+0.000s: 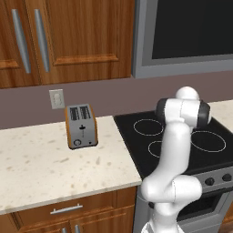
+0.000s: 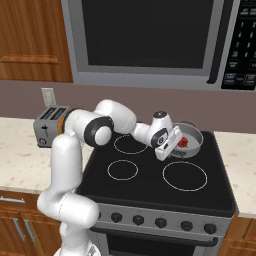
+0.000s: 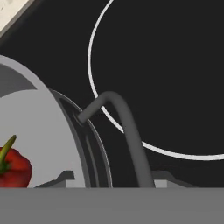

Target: Turn on the sink faucet. Then move the bell pepper from the counter to the sink. Turn off the sink. Move the vegetable from the sink to the pot next to the stove. Finally move the pot to the rear right burner.

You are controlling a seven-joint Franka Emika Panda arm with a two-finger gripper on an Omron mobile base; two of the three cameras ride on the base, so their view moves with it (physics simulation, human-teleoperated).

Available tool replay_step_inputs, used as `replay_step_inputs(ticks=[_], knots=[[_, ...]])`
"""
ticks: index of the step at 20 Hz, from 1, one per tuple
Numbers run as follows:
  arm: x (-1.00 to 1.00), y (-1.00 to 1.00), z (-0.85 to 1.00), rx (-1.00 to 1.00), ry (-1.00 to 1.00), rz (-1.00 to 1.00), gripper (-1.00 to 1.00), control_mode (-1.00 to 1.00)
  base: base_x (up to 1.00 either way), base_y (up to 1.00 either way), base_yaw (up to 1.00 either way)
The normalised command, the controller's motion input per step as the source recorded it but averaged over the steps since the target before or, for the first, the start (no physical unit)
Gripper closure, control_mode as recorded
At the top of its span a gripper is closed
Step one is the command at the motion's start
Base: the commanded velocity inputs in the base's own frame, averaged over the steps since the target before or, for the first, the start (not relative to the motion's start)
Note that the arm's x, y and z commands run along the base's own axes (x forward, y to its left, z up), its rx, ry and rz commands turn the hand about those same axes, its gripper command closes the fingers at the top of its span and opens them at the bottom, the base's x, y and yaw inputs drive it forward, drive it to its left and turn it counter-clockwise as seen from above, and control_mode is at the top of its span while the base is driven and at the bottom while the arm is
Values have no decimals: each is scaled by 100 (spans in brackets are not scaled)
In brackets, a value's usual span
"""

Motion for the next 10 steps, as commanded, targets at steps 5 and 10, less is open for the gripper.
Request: replay_step_inputs(ticks=[5,10], knots=[[31,-10,-21,0,2,0,100,-100,0,0,0],[23,-5,-23,0,2,2,100,-100,0,0,0]])
